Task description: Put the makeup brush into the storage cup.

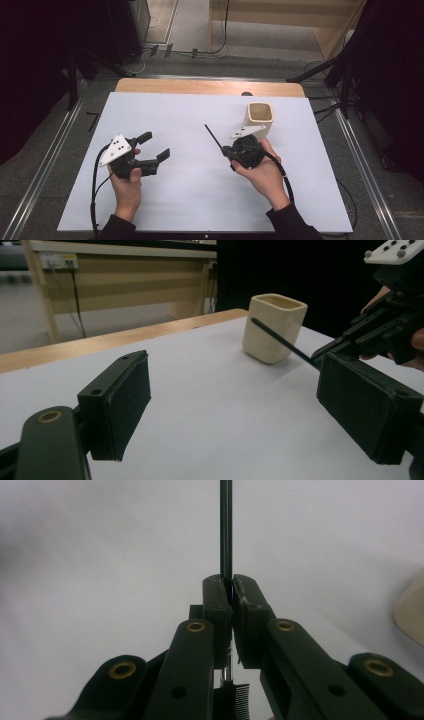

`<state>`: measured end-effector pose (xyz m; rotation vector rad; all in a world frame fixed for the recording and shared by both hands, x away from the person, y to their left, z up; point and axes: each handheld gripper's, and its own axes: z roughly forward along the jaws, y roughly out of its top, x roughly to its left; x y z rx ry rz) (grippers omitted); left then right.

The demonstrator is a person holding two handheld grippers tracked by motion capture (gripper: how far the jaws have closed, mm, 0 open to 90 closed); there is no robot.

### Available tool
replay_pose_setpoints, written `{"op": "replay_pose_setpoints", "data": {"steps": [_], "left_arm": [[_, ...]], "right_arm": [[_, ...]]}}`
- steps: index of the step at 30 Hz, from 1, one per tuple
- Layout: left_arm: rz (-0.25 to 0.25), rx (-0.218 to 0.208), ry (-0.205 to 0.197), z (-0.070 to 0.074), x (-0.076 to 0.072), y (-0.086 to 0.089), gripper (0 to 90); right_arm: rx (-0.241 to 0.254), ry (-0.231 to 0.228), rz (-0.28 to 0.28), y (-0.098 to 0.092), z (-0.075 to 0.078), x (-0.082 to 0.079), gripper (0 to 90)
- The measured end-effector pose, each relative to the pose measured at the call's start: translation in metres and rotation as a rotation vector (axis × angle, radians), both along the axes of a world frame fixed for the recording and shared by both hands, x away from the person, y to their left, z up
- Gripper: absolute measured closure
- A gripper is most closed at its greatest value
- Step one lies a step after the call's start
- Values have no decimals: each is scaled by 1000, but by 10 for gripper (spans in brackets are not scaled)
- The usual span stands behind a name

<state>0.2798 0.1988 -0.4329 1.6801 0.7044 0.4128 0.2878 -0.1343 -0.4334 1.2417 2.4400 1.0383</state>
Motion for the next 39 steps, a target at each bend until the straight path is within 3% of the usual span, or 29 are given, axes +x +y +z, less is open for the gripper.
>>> {"op": "replay_pose_setpoints", "data": {"steps": [3, 5, 9, 10, 15, 16, 22, 26, 31, 39], "left_arm": [[-26, 4, 10, 3, 4, -8, 146], [-65, 10, 47, 2, 11, -14, 146], [-97, 18, 75, -2, 15, -14, 150], [-119, 3, 94, -3, 17, -14, 153], [-164, 28, 108, -2, 12, -15, 153], [-197, 38, 120, -3, 9, -14, 153], [-253, 62, 125, -3, 5, -16, 161], [-286, 61, 155, -8, 8, -20, 189], [-306, 62, 168, -10, 9, -23, 209], [-374, 23, 213, -11, 13, -22, 273]], "right_arm": [[4, -5, 10, -1, 1, -1, 872], [-1, -7, 21, -2, 1, -2, 872], [-6, -13, 49, -4, 1, -5, 872], [-4, -19, 57, -4, 1, -5, 872], [-3, -31, 77, -4, 3, -7, 872], [-5, -39, 91, -2, 4, -9, 871], [-42, -68, 166, 7, 4, -14, 871], [-53, -87, 238, 17, 5, -20, 871], [-57, -97, 285, 23, 7, -25, 871], [-63, -122, 348, 28, 7, -28, 871]]}}
